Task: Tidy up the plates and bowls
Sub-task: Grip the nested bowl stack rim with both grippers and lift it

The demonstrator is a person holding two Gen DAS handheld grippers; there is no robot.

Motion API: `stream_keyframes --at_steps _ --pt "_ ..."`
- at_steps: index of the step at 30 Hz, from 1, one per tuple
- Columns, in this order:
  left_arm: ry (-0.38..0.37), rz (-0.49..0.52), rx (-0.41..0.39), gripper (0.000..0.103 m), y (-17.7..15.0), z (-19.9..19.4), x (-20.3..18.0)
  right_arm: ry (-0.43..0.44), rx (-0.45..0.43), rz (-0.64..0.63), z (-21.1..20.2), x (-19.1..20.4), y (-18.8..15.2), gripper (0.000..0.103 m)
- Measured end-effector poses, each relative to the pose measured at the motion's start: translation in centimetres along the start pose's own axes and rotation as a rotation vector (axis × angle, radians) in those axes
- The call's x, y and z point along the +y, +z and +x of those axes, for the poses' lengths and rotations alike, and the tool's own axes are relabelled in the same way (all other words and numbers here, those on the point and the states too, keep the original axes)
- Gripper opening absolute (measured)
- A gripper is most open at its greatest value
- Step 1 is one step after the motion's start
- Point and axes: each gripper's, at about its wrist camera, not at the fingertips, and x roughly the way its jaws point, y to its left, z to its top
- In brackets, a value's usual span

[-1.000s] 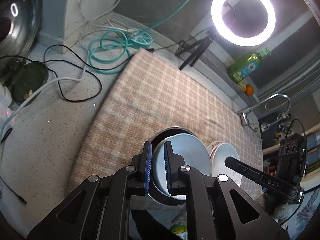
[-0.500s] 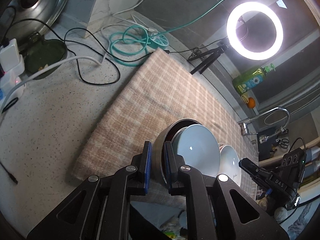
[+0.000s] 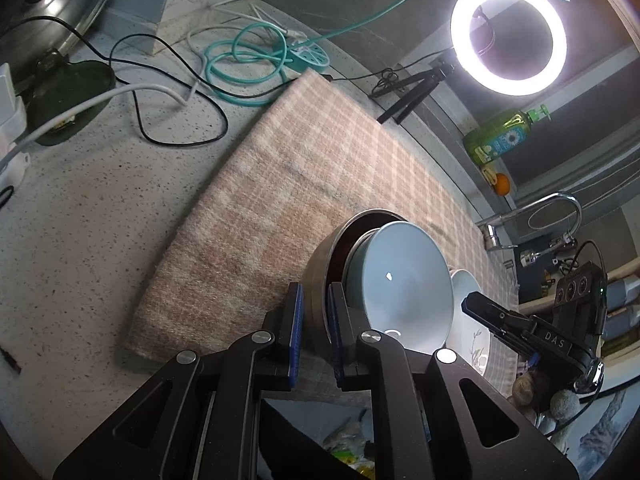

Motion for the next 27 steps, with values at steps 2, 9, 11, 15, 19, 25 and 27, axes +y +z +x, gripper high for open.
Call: stream_keyframes --at_steps 2,9,11,15,19,25,27 --pt "0.001 0.005 0.009 0.011 0.0 0.3 0.0 0.011 0.009 0.014 0.4 -0.2 0.0 0.022" --pt "0.004 0.024 0.029 0.011 0.1 0.8 -0.3 0.015 0.026 0.063 1.2 -1.3 0.1 0.022" --pt "0.006 0.033 0.031 0.011 0.2 0.8 -0.4 0.010 0.028 0.061 1.4 -1.3 0.1 0.022" --pt "0.011 0.043 0.037 0.011 0.5 1.2 -0.4 0.006 0.041 0.041 1.9 -0.8 0.2 0.022" --pt "0.009 0.043 0.049 0.011 0.6 1.6 -0.4 0.008 0.049 0.039 2.5 -0.7 0.4 0.022" --pt "0.025 0.061 0.058 0.011 0.5 2.1 -0.9 0.010 0.064 0.035 3.0 -1.0 0.4 0.021" --pt "0.029 0.056 0.058 0.011 0.5 2.3 -1.0 0.013 0.071 0.035 3.2 -1.1 0.3 0.021"
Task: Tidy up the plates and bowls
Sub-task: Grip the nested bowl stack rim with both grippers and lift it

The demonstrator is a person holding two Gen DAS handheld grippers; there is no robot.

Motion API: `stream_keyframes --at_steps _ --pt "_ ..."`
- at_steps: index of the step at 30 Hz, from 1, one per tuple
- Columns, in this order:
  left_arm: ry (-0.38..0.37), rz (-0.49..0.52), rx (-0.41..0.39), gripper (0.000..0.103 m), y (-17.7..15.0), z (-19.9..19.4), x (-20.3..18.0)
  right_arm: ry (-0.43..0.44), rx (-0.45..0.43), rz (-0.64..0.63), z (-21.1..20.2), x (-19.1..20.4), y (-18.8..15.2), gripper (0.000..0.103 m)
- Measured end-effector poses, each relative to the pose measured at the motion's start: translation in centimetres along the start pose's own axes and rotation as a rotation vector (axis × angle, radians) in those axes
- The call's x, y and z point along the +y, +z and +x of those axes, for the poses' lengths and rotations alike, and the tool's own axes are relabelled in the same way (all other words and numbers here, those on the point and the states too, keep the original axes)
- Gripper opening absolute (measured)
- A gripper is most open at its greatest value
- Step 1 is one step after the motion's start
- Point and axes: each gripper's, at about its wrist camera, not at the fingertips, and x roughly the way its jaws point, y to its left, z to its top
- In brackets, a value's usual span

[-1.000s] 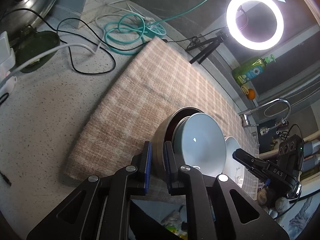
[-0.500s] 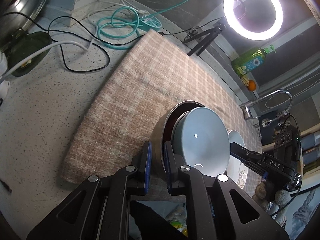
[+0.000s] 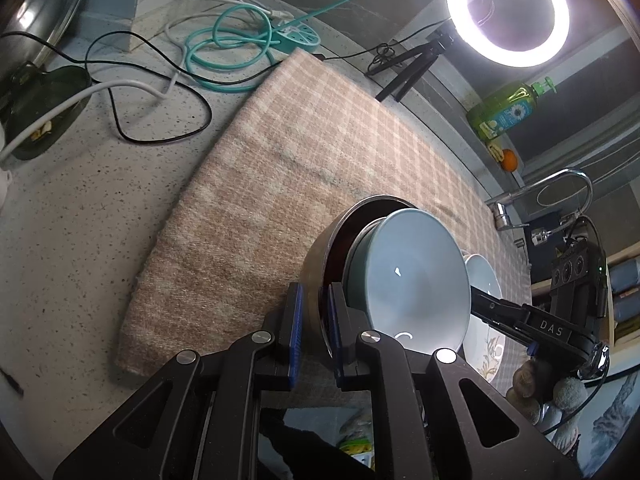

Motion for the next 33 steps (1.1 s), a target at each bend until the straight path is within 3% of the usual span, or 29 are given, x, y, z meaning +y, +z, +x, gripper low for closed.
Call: stream_keyframes --at_steps 19,33 --pt "0.010 -0.033 -0.003 0.007 -0.20 0.62 0.09 0.016 0.037 -0.018 0.65 0.08 0.05 0.009" --pt "0.033 -0.015 -0.011 0.007 -0.38 0.86 -0.21 -0.018 0.038 -0.040 0.70 0.51 0.01 0.009"
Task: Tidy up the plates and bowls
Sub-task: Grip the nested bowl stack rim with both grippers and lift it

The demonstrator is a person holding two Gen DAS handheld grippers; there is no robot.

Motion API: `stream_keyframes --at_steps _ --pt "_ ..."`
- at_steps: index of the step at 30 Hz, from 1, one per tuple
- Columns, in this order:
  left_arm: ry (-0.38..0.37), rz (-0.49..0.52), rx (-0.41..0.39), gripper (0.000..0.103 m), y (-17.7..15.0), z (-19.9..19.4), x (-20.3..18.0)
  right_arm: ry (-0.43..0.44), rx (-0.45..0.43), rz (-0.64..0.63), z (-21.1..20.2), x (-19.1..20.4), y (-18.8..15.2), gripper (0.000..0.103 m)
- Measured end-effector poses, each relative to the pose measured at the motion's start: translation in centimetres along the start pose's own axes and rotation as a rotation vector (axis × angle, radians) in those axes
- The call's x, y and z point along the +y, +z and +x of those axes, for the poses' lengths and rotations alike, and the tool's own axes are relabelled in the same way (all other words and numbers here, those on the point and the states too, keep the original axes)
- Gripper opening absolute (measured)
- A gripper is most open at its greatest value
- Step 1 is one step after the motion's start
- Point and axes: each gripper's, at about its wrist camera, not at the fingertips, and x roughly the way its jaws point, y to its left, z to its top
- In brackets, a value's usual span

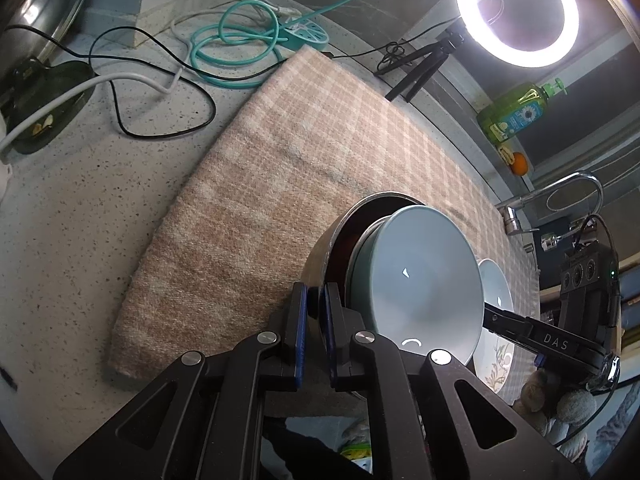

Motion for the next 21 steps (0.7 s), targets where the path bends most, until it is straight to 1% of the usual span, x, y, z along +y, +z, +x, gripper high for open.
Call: stream_keyframes --at_steps 14,21 --pt "0.014 0.010 -0.018 0.007 0.3 -0.5 -0.3 0.002 -0.014 -0.012 -0.3 0.4 0.1 0.009" --pt "0.007 0.022 -0.034 0.007 0.8 -1.2 -1.0 0.016 -0.026 -0.010 -1.3 0.6 0.5 0.009"
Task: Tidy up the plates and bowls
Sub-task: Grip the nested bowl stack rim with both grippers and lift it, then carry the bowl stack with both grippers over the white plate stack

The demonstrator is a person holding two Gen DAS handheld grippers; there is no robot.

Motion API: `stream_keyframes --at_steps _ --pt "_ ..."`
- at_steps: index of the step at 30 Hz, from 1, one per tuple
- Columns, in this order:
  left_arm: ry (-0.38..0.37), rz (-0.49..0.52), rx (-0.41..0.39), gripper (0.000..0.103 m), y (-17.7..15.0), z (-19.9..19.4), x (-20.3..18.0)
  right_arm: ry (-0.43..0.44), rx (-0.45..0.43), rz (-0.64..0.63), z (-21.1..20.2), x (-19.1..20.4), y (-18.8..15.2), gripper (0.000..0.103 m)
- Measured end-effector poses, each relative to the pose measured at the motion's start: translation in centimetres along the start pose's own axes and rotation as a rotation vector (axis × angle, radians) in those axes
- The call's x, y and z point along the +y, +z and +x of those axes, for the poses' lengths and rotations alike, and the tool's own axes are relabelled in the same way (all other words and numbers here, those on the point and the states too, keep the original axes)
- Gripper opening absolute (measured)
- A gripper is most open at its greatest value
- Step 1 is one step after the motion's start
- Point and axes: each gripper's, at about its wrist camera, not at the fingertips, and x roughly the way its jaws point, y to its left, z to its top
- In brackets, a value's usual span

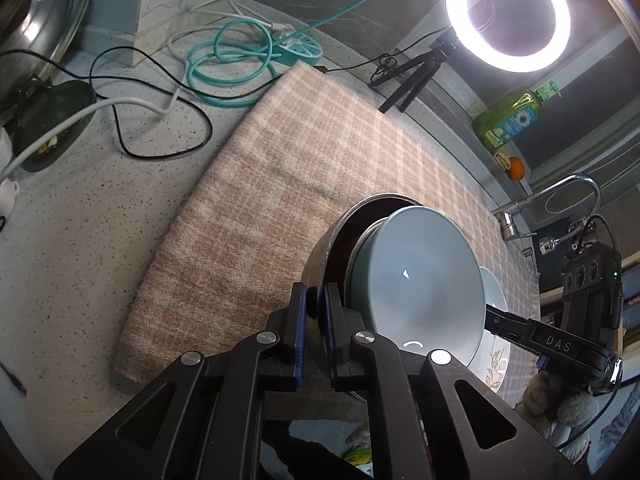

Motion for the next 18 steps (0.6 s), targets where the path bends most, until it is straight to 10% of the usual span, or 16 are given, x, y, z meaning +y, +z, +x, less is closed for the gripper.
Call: stream_keyframes --at_steps 18 --pt "-0.047 0.064 -0.033 0.007 0.6 -1.0 -4.9 0.014 -0.070 0.019 -5.4 -1.8 0.3 0.009"
